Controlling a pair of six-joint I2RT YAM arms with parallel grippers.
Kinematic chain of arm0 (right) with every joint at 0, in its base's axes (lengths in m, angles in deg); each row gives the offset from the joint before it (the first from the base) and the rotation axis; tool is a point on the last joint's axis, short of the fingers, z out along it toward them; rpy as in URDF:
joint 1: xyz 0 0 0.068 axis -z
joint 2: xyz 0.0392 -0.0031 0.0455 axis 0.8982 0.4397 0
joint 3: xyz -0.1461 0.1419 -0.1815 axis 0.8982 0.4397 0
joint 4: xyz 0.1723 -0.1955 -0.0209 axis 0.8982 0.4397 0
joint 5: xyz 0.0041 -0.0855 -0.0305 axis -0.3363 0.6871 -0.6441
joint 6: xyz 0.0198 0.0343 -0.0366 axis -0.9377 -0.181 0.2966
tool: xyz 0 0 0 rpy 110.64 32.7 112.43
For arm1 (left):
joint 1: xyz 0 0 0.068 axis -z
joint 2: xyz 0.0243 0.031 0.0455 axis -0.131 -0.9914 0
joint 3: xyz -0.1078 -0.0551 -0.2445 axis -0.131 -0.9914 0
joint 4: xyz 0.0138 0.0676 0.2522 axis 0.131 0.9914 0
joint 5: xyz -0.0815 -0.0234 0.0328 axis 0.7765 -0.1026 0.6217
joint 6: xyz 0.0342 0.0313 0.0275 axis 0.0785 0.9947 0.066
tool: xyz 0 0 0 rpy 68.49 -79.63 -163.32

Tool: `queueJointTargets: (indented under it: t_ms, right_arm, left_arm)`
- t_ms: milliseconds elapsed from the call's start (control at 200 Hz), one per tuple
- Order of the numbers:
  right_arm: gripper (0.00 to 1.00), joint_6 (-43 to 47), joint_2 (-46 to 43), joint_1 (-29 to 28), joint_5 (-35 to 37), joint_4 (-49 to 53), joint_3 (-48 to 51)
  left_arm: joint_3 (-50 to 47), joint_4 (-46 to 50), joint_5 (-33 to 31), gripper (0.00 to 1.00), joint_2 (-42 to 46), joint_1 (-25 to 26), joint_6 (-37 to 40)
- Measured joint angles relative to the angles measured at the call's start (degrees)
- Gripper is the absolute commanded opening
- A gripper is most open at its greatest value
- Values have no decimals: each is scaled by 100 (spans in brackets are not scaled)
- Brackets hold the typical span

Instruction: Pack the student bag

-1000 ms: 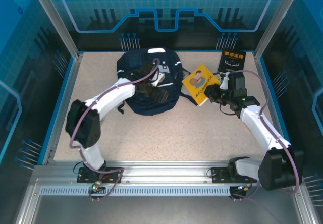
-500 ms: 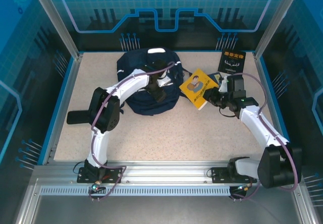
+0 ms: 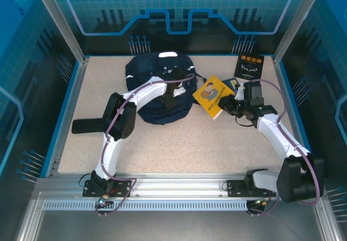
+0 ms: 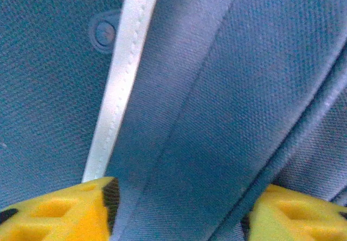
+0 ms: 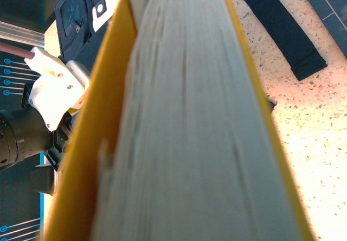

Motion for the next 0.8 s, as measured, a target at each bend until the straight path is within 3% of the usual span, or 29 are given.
queueJointTargets:
  t_ms: [235, 335, 455, 615, 710, 800]
  right_arm:
    - [3, 0, 0, 9, 0, 0, 0]
    - [3, 0, 0, 9, 2, 2, 0]
    - [3, -2, -2, 11, 2, 2, 11]
    - [3, -2, -15, 15, 2, 4, 57]
    - [3, -2, -44, 31, 2, 4, 57]
    - [3, -2, -96, 35, 2, 4, 57]
  left_arm:
    - [118, 0, -173, 40, -2, 72, 125]
    - [184, 13, -232, 41, -7, 81, 184]
    - [297, 28, -334, 49, -79, 85, 227]
    - [334, 33, -446, 50, -243, 101, 221]
    - [337, 31, -527, 47, -341, 133, 225]
    - [339, 33, -553, 38, -358, 160, 243]
